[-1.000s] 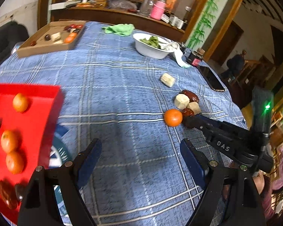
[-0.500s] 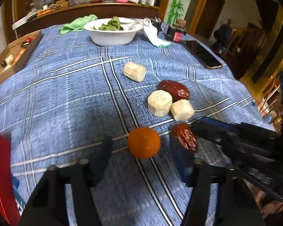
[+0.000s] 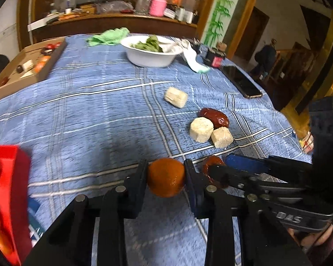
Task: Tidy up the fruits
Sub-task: 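Carry the date and tangerine over the red tray and open both tools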
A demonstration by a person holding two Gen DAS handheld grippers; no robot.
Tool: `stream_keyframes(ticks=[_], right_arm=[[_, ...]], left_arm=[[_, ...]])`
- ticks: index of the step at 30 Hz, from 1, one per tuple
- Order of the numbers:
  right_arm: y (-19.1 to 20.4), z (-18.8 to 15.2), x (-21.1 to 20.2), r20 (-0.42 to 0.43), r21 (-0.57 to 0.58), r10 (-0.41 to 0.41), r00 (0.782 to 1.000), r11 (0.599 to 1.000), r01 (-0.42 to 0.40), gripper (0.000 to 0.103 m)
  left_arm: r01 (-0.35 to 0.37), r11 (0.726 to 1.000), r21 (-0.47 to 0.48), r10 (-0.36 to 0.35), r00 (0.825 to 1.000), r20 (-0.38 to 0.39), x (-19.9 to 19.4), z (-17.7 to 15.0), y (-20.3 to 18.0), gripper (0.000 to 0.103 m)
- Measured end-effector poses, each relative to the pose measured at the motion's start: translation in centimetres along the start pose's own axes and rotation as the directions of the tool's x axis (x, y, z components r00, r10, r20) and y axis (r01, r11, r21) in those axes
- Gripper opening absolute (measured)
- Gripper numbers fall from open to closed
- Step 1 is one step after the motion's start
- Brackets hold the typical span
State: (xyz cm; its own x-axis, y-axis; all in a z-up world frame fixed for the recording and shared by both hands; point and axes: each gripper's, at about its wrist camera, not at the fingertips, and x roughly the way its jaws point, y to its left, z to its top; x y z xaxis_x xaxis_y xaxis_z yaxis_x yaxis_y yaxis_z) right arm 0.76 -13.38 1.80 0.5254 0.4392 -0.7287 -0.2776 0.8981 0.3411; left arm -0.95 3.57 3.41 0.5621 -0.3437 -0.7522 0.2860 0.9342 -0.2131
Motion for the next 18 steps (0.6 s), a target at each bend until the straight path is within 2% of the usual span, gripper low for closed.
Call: stream_keyframes(ticks=[3,5,8,12,15,18], right_arm=[[1.2,-0.3,0.4,0.0,-0.071,-0.038,0.999,0.997,0.038,0.043],[2.1,-0.6,0.8,0.001,-0.126,-0.07,0.998,0.99,0.069,0.03],[2.8,-1.0,1.0,0.012,-0.17,-0.102,0.995,0.98,0.103,0.031],[2.3,-1.0,0.5,0.035,-0.153,-0.113,0.993,0.981,0.117,0.031],[1.8,-0.8,0.5,0.03,-0.113,-0.134,0.991,0.984,0.137,0.03],[2.4,-0.4,-0.4,0.024,-0.066,-0.083,0.996,0.994,0.084,0.031]], left_arm=[[0.007,0.999,-0.042,-0.006,1.0,0.026,-1.7,-0.9,1.1,0.031],[0.005,0.997,-0.072,-0.002,0.999,0.039,-2.4,-1.4,1.9,0.031],[-0.005,0.993,-0.122,0.012,0.999,0.052,-3.9,-2.6,3.5,0.031],[-0.017,0.982,-0.191,0.037,0.994,0.102,-7.5,-3.9,6.5,0.031],[-0.05,0.968,-0.244,0.087,0.986,0.145,-10.8,-4.7,9.3,0.031],[-0.094,0.948,-0.303,0.15,0.975,0.165,-13.4,-5.5,12.6,0.031]])
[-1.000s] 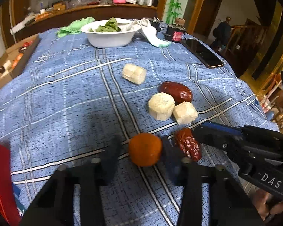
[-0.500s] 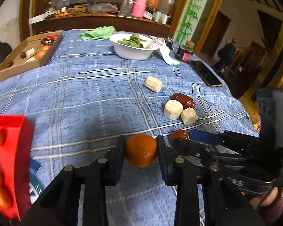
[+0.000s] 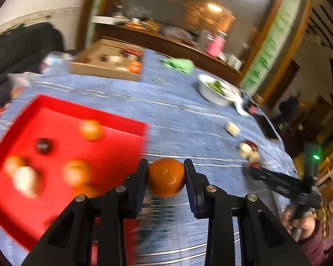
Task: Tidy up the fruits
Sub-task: 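Carry the date and tangerine over the red tray and open both tools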
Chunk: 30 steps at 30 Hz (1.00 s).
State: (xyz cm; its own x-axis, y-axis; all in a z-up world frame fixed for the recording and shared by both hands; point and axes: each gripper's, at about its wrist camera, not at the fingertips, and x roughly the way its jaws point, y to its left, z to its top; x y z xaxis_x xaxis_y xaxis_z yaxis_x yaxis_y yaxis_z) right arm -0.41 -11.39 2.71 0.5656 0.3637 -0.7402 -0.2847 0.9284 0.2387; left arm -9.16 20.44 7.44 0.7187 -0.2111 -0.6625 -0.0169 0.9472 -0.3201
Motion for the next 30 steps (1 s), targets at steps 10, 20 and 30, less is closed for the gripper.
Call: stream_keyframes(ticks=[10,20,30], right_arm=[[13.8,2.6,-1.6,-0.029,-0.162,0.21,0.977,0.964,-0.212,0.031],[25.9,2.7,5.0,-0.126,-0.348,0.191,0.973,0.911,-0.224,0.032],[27.6,2.6,9.0,-0.171,-0.354,0.157,0.973,0.912,-0.209,0.032]], left_arm=[[-0.123,0.984,-0.13,0.119,0.992,-0.037,-0.3,1.8,8.9,0.031],[-0.134,0.979,-0.155,0.12,0.989,-0.091,1.7,2.0,11.8,0.032],[-0.064,0.973,-0.221,0.048,0.996,-0.079,1.1,1.7,13.0,0.05]])
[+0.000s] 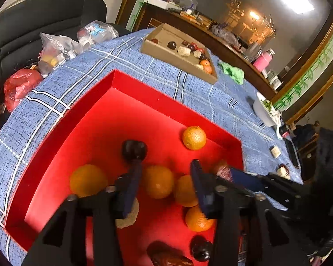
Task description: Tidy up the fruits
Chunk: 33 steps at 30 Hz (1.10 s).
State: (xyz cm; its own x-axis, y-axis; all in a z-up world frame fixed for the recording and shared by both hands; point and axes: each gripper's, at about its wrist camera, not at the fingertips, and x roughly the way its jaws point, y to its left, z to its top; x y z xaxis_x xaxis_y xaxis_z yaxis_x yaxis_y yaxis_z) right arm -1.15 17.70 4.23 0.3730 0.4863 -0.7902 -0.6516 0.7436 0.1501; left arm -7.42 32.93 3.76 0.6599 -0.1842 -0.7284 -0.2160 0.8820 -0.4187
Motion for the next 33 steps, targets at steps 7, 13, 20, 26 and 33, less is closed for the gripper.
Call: stream_keyframes(ticks=[7,13,20,26,33], right_arm=[[-0.5,-0.3,-1.5,0.034,0.044,0.003,0.999,0.999,-0.005,0.04],[-2.0,-2.0,-6.5,0.189,0.167,-0.054,0.98,0.986,0.023,0.064],[-6.0,-7.2,-10.9,0.208,0.403,0.064,0.976,0.904,-0.145,0.064],[-9.7,-12.6,-16.1,0.27,0.533,-0.004,0.963,0.833,-0.146,0.064],[-13.4,-16.5,-20.5,0.36,0.627,0.059,0.931,0.724,-0.288,0.065]], left_arm=[[0.082,0.995,-0.054,-0.077,0.993,0.091,-3.1,-0.3,-0.5,0.084],[0.198,0.979,-0.05,-0.187,0.967,0.173,-6.2,-1.9,-1.5,0.086],[0.192,0.981,0.008,-0.19,0.958,0.215,-9.3,-3.8,-4.5,0.086],[0.233,0.97,0.074,-0.244,0.94,0.24,-12.3,-5.4,-7.8,0.086],[0.209,0.965,0.155,-0.245,0.933,0.263,-15.5,-8.1,-10.2,0.086]])
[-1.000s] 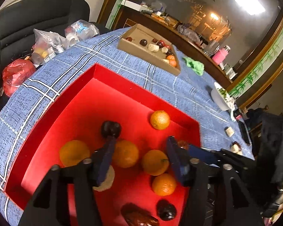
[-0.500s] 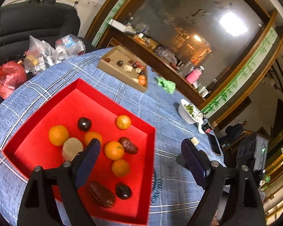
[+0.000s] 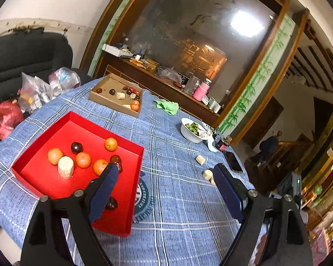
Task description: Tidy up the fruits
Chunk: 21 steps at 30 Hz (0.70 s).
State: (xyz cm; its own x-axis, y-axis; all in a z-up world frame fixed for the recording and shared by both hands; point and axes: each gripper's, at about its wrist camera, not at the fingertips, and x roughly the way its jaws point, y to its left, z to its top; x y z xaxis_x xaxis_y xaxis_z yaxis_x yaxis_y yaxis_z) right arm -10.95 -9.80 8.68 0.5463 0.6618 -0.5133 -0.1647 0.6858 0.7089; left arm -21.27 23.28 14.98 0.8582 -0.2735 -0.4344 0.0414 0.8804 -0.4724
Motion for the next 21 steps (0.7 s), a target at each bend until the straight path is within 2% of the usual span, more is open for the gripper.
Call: stream_keyframes(ticks=[3,7,9,13,14,17,18,19,21], right_arm=[[-0.9,0.6,-3.1,0.063,-0.03,-0.058,0.996,0.998,0.06,0.069],[-1.2,2.3,-8.2,0.134,-0.089,-0.161,0.978,0.981,0.174,0.07],[-0.7,3.7,-11.7,0.183,-0.133,-0.217,0.959,0.961,0.243,0.071],[0.6,6.3,-19.5,0.269,-0.171,-0.302,0.915,0.92,0.354,0.072],[1.3,7.0,-21.6,0.294,-0.177,-0.323,0.899,0.906,0.384,0.072],[3.9,8.5,-28.1,0.403,-0.181,-0.379,0.833,0.859,0.478,0.075],[5.0,8.9,-30.0,0.438,-0.185,-0.394,0.808,0.84,0.51,0.075],[6.4,9.4,-32.5,0.489,-0.185,-0.411,0.769,0.813,0.552,0.075],[8.7,9.7,-35.7,0.563,-0.186,-0.422,0.711,0.773,0.606,0.079]], left_arm=[[-0.014,0.998,0.062,0.011,0.999,0.047,-1.9,0.8,-1.8,0.086],[0.024,0.997,0.073,-0.033,0.992,0.121,-4.0,3.1,-4.0,0.087],[0.046,0.995,0.087,-0.06,0.985,0.16,-5.1,4.7,-5.4,0.087],[0.119,0.987,0.112,-0.138,0.975,0.177,-6.3,8.1,-7.7,0.087],[0.138,0.984,0.116,-0.157,0.972,0.174,-6.7,8.9,-8.3,0.087],[0.175,0.973,0.153,-0.202,0.962,0.184,-8.5,12.3,-10.1,0.087],[0.166,0.971,0.171,-0.199,0.96,0.196,-9.2,13.2,-10.6,0.087],[0.156,0.97,0.188,-0.196,0.957,0.213,-10.1,14.2,-11.1,0.087],[0.113,0.965,0.237,-0.176,0.948,0.266,-11.5,15.9,-12.2,0.087]])
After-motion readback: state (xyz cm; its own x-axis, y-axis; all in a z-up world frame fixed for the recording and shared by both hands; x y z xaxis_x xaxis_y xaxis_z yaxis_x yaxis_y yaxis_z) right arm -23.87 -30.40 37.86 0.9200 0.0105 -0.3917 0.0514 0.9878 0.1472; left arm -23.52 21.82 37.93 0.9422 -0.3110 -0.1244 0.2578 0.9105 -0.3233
